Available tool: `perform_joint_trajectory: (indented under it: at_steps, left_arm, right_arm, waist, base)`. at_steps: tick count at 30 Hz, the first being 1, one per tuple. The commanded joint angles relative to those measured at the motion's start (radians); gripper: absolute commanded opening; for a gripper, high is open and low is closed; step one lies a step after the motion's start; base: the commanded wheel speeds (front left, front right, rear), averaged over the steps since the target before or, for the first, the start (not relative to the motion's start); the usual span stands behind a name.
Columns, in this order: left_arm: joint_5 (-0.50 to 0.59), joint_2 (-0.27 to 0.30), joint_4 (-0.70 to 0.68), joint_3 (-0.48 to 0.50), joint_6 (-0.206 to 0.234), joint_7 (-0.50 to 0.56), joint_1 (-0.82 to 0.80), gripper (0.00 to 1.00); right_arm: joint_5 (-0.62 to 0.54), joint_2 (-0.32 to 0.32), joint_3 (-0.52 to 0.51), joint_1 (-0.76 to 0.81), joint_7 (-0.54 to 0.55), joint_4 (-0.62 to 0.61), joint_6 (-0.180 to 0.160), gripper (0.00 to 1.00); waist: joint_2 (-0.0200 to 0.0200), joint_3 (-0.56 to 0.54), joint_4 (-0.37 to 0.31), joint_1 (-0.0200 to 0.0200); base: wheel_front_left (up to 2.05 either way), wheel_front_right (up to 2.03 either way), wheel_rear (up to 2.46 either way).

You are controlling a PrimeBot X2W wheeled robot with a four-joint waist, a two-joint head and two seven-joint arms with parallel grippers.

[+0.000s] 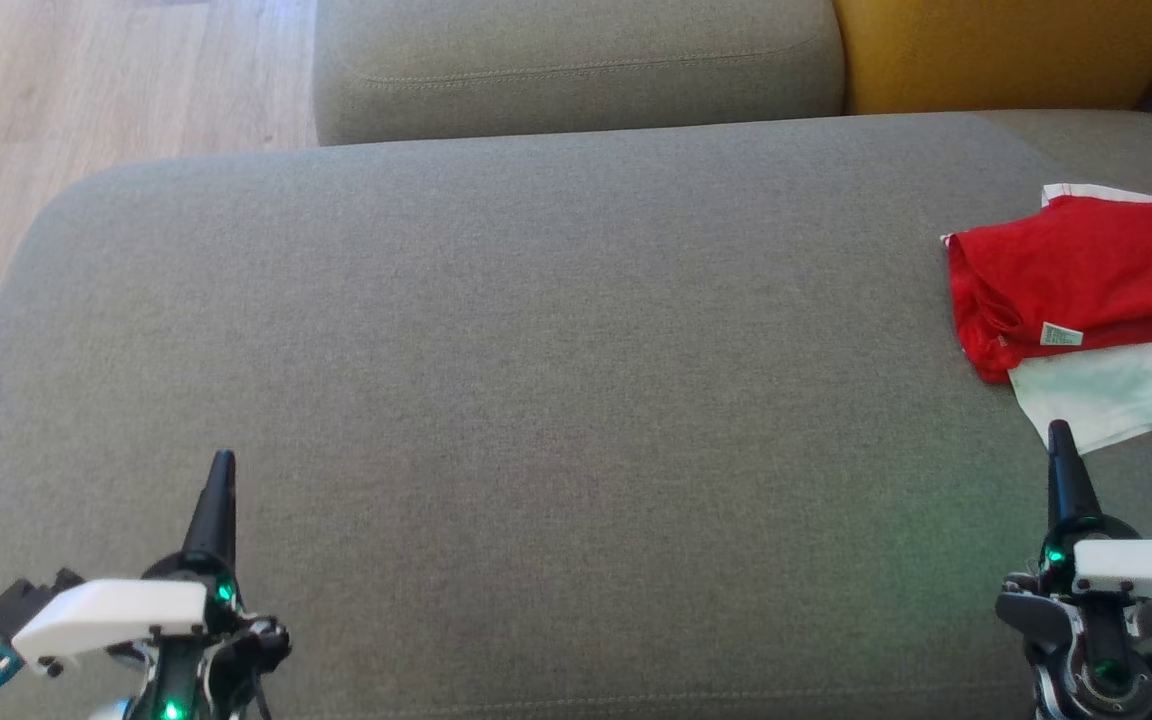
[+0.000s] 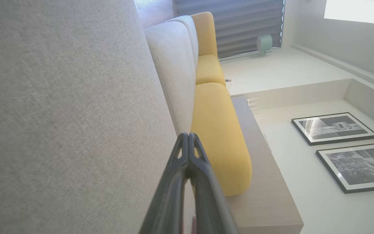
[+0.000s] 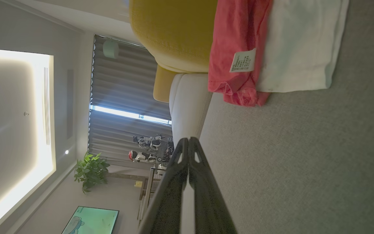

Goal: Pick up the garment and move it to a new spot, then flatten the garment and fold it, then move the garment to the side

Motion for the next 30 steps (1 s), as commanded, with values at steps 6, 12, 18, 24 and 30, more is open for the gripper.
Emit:
perform_joint_trajectory:
  at_steps: [6,12,18,24,30]
  left_arm:
    - [-0.075,0.015,-0.024,0.048,-0.015,0.026,-0.071,0.0]
    - [-0.12,0.015,-0.019,0.059,-0.018,0.042,-0.077,0.0]
    - [-0.174,0.015,-0.013,0.072,-0.022,0.06,-0.085,0.0]
    - [-0.197,0.014,-0.01,0.079,-0.023,0.069,-0.088,0.0]
    - [-0.196,0.013,-0.01,0.081,-0.023,0.07,-0.088,0.0]
  right_arm:
    - [0.101,-0.007,0.008,-0.051,0.024,-0.03,-0.001,0.0]
    - [0.162,-0.007,0.005,-0.053,0.039,-0.029,-0.001,0.0]
    - [0.236,-0.007,0.002,-0.055,0.056,-0.028,-0.001,0.0]
    - [0.268,-0.008,0.0,-0.056,0.064,-0.028,-0.001,0.0]
    - [0.269,-0.008,0.0,-0.056,0.064,-0.028,-0.001,0.0]
  waist:
    - [0.0,0.0,-0.002,0.0]
    - [0.0,-0.001,-0.003,0.0]
    - [0.0,-0.001,-0.005,0.0]
    - [0.0,-0.001,-0.006,0.0]
    - [0.0,-0.001,-0.006,0.0]
  base:
    - [0.0,0.0,0.0]
    - [0.0,0.0,0.0]
    - [0.0,0.0,0.0]
    - [0.0,0.0,0.0]
    - [0.0,0.0,0.0]
